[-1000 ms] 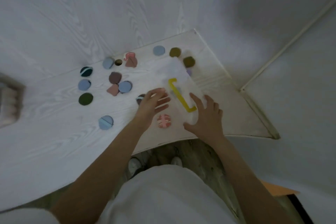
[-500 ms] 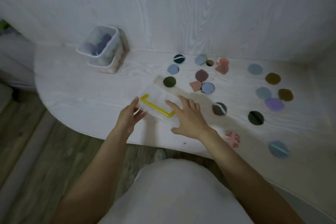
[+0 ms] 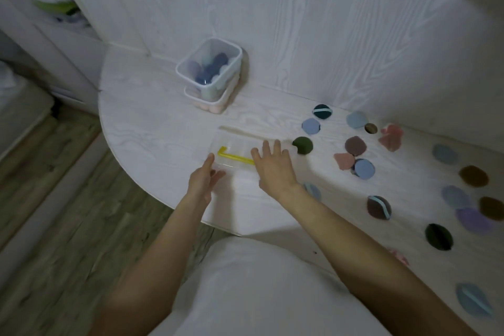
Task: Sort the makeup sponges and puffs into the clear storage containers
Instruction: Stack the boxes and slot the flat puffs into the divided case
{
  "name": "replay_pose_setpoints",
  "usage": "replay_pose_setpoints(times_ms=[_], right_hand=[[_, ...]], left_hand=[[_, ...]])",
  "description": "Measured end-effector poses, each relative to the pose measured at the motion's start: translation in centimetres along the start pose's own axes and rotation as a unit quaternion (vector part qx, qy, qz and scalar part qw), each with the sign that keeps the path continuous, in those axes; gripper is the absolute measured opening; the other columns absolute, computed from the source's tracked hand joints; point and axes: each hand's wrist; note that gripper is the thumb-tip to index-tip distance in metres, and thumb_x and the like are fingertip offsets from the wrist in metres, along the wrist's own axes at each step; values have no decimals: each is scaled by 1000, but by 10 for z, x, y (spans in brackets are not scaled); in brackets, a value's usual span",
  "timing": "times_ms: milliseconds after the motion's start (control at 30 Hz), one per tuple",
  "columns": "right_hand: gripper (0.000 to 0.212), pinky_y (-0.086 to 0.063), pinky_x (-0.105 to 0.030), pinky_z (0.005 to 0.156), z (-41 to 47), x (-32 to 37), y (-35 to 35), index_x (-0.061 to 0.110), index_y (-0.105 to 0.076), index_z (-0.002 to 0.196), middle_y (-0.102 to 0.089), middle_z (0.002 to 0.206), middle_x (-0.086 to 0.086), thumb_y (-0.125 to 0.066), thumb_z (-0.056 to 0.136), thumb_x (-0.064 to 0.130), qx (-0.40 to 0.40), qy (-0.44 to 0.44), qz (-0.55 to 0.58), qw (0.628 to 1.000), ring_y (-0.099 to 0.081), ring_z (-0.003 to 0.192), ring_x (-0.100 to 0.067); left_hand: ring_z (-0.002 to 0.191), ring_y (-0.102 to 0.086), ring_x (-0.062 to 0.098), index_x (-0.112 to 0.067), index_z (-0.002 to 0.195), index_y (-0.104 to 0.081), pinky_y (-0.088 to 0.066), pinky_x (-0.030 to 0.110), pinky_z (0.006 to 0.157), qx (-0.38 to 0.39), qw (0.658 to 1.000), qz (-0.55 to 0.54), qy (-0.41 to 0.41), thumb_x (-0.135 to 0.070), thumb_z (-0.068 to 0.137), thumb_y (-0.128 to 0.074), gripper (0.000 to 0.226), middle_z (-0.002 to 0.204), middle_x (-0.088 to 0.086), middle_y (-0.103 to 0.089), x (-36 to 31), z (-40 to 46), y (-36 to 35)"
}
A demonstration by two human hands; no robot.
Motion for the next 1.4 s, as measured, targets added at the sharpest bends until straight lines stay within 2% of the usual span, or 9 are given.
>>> replay_pose_setpoints(times_ms=[133, 333, 467, 600, 900, 1067, 1200, 1300, 1400], right_hand=[[70, -35, -49, 99, 16, -4, 12, 7, -27, 135, -34, 140, -20, -64, 76, 12, 33, -3, 38, 999, -26, 131, -49], [66, -37, -32, 62, 25, -34, 48, 15, -33, 130, -46, 116, -6, -68, 76, 31, 56, 37, 236, 969, -52, 94, -29], [54, -46, -36, 76, 35, -68, 63, 20, -42, 129, -50, 121, -5, -61, 83, 38, -83, -58, 277, 955, -56, 103, -27], [39, -45, -35, 82, 40, -83, 32, 18, -48, 128, -52, 125, -10, -53, 91, 30, -157, -153, 333, 917, -53, 108, -27], [22, -50, -32, 72, 74, -79, 11, 10, -52, 114, -66, 100, -15, -43, 97, 23, -173, -296, 623, 703, -62, 80, -22], [28, -49, -44, 93, 117, -68, 17, 6, -52, 116, -60, 103, -8, -49, 95, 23, -162, -277, 627, 710, -61, 100, -30], [50, -35, -27, 99, 129, -59, 25, 18, -29, 142, -38, 142, -10, -49, 96, 22, -124, -198, 649, 724, -44, 125, -23], [69, -30, -34, 110, 116, -62, 20, 26, -9, 148, -18, 153, -7, -52, 94, 21, -107, -139, 657, 733, -31, 135, -23], [67, -27, -39, 113, 86, -71, 6, 25, -15, 147, -22, 153, -5, -54, 93, 19, -103, -136, 629, 758, -29, 136, -21]], left_hand=[[78, -61, 19, -4, 88, -61, -53, 27, 80, 7, 999, 37, -12, -42, 86, -62, 38, 94, 11, -51, -8, 13, -2], [90, -59, 25, -8, 112, -47, -51, 37, 87, -43, 998, 40, -4, -60, 90, -41, 57, 104, 2, -52, -13, 18, -9], [111, -54, 24, -11, 124, -44, -44, 37, 93, -109, 968, 186, -132, -28, 88, -61, 44, 122, 7, -51, -21, 31, 2], [119, -50, 18, -15, 130, -51, -39, 28, 96, -66, 941, 259, -206, -15, 89, -57, 42, 131, 2, -54, -35, 47, 12], [94, -58, 23, -18, 103, -54, -49, 42, 82, -25, 947, 287, -141, 1, 72, -59, 38, 107, 2, -60, -35, 40, 32], [95, -55, 18, -14, 124, -44, -49, 34, 79, -18, 907, 388, -164, -10, 70, -73, 62, 111, 1, -53, -28, 23, 38], [102, -53, 19, -17, 138, -36, -46, 35, 89, -54, 897, 395, -190, -21, 75, -74, 74, 123, 4, -50, -18, 14, 44], [115, -46, 25, -11, 137, -39, -37, 34, 97, -114, 817, 468, -316, -19, 82, -67, 62, 128, 8, -50, -8, 0, 41], [117, -42, 22, -10, 128, -50, -29, 23, 100, -110, 773, 459, -423, -15, 84, -57, 44, 125, 7, -54, -8, -17, 25]])
Point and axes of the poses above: each hand's wrist, its own z-axis towards the middle knuckle, its own y-axis out of the back of the hand, x = y × z
